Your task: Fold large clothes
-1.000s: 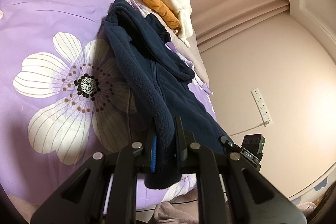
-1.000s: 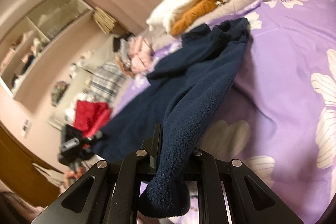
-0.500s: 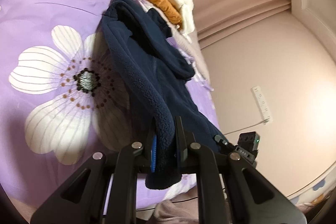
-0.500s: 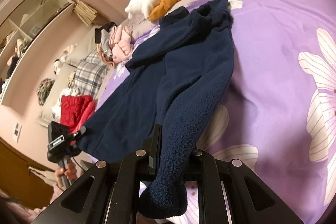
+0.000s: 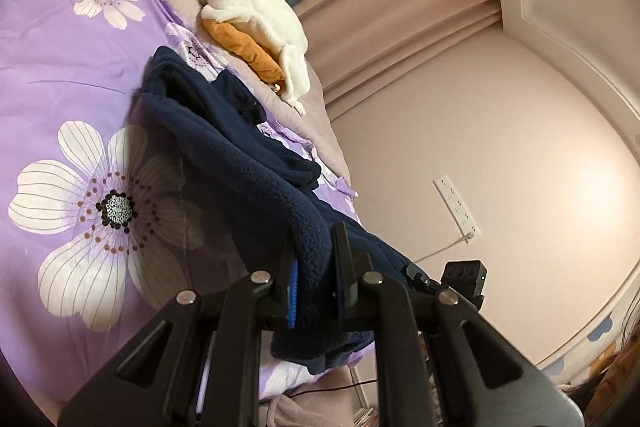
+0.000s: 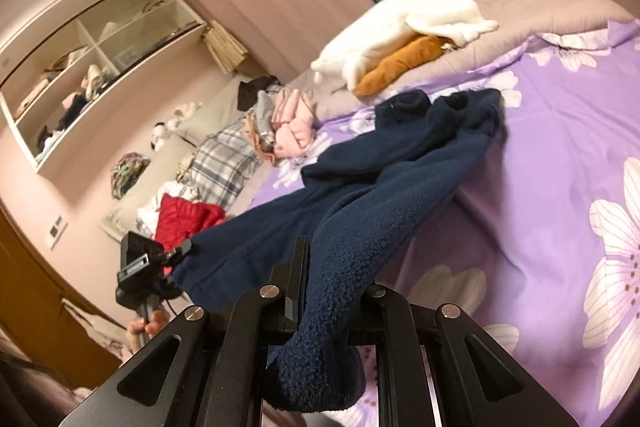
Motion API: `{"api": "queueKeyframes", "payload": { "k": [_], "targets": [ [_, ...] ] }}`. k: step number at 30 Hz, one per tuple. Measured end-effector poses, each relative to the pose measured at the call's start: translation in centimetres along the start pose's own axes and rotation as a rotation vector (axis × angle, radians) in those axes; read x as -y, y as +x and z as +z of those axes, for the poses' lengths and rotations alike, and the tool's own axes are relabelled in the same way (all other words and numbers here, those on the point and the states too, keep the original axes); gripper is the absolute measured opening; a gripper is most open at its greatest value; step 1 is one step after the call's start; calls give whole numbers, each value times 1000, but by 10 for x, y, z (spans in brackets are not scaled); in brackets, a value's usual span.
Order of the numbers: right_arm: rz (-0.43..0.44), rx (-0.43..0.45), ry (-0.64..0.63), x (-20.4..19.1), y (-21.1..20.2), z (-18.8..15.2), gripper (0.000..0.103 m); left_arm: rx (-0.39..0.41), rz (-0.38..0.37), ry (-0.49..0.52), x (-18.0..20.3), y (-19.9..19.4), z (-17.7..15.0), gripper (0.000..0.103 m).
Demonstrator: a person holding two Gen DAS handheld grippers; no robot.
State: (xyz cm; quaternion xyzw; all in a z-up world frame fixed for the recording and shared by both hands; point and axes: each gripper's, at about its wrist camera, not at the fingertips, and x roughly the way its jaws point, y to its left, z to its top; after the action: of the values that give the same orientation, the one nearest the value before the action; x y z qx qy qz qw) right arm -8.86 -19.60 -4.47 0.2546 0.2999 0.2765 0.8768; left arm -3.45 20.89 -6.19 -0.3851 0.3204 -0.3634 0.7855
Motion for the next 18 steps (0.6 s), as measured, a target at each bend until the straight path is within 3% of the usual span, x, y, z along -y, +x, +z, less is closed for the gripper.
{"api": "queueKeyframes", "payload": {
  "k": [9,13,18],
  "targets": [
    [-48,-34,4,-5,-21,-14,14,-58,102,33,15,-22,-17,13],
    [-74,-54,38,8,-14,-12,14,-80,149,26,8,-10,-16,13],
    [-54,-51,62,17,-1,2,14,-100,156,14,-1,12,-2,13]
  ]
}}
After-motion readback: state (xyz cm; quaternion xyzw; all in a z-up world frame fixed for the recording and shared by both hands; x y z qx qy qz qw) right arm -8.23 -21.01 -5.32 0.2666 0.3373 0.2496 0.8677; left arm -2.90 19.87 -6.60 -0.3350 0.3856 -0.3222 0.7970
